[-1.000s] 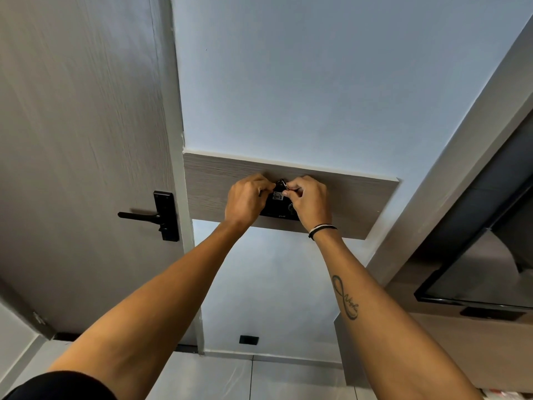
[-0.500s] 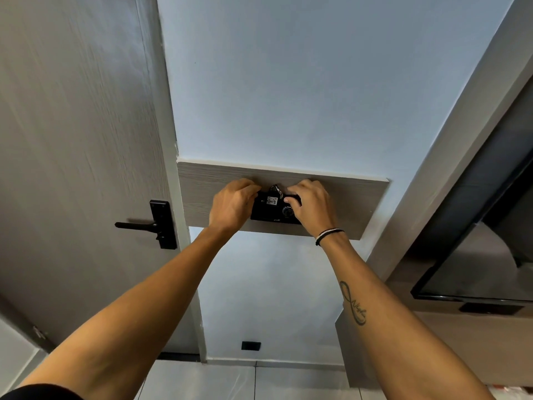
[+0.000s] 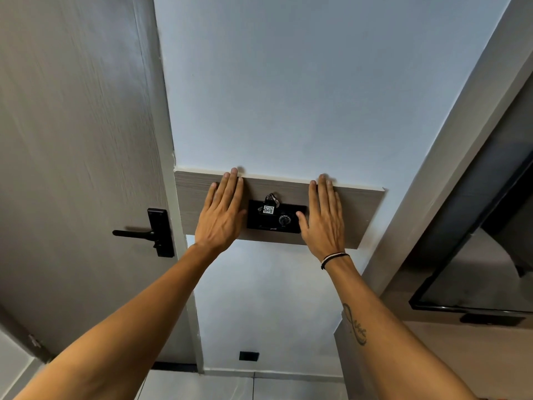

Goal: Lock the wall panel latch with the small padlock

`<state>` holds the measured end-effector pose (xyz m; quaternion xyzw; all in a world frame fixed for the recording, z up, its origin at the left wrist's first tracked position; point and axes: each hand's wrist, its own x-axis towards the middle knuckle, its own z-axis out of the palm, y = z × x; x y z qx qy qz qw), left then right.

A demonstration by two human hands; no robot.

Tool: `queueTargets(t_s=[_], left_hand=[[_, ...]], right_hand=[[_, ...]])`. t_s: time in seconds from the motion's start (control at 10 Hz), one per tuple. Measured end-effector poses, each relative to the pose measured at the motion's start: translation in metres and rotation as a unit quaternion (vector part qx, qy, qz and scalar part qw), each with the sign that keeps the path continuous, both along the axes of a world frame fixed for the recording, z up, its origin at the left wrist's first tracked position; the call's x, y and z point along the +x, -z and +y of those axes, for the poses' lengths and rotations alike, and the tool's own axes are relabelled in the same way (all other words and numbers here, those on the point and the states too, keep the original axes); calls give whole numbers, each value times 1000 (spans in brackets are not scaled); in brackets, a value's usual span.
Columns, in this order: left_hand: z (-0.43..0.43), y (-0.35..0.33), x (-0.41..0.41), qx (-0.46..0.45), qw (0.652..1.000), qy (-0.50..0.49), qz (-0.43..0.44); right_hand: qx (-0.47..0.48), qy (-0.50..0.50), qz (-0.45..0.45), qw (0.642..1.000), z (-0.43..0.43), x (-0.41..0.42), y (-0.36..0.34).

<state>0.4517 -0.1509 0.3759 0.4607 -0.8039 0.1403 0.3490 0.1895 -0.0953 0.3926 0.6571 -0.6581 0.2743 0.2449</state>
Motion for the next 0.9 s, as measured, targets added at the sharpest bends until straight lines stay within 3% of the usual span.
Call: queueTargets(t_s=[0.5, 0.9], left_hand=[[-2, 6, -5, 29, 1000, -5, 8], [-2, -37, -11, 4, 1000, -8, 3]], right_hand=[[21, 21, 18, 999, -1, -1, 4], [-18, 11, 1, 1000, -4, -4, -32]])
